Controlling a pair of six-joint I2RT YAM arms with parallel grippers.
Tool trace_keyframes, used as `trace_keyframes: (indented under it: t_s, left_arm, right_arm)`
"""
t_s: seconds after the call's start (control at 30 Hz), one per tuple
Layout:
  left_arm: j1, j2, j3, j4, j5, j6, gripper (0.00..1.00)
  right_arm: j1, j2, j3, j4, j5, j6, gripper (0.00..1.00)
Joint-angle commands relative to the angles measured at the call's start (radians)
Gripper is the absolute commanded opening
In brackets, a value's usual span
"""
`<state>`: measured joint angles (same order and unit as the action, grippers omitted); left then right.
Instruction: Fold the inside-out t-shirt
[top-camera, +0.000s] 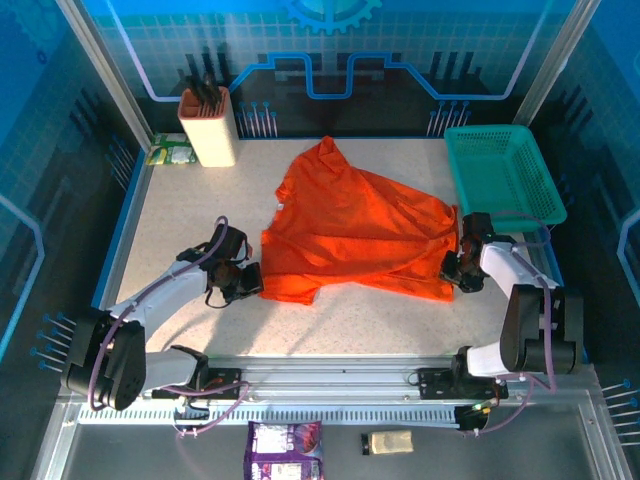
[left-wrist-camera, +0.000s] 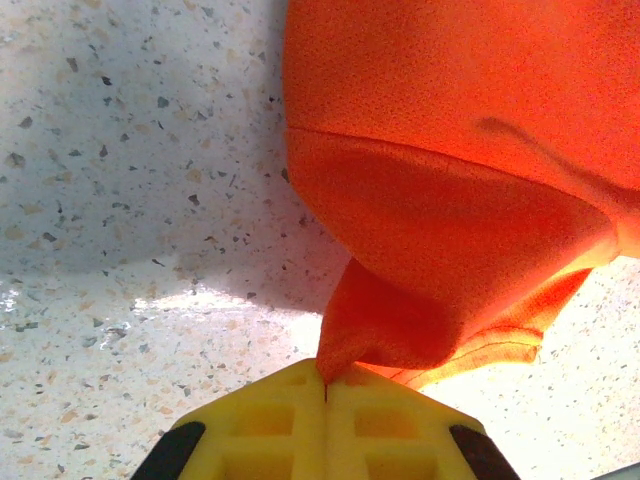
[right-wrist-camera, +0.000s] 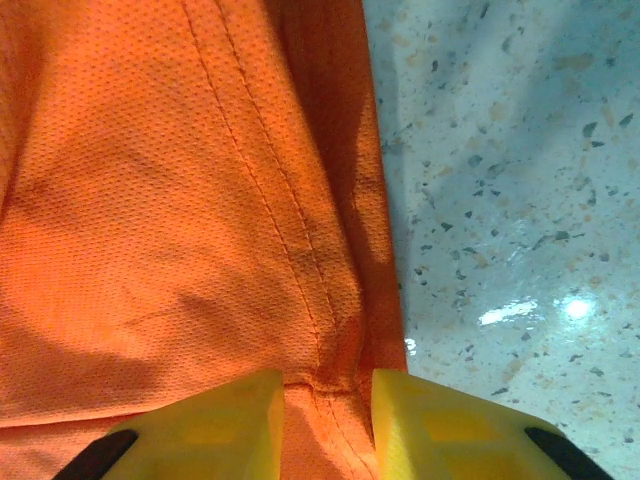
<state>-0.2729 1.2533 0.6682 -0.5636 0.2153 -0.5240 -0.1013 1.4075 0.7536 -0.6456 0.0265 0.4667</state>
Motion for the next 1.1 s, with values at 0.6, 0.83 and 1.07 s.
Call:
trace_keyframes:
  t_s: [0.6,0.83,1.07]
  left_arm:
    - [0.014,-0.034,-0.026,-0.010,0.023,-0.013,0.00]
    - [0.016,-0.061,-0.015,-0.013,0.029,-0.025,0.00]
    - [0.036,-0.156,0.115,-0.087,0.026,-0.046,0.00]
  right_arm:
    - [-0.017,0.048,0.001,-0.008,-0.033,-0.002,0.28]
    - [-0.017,0.019,0.009,-0.020,-0.043,0.001,0.03]
    - [-0.016,-0.175,0.117,-0.105,-0.078,0.017,0.00]
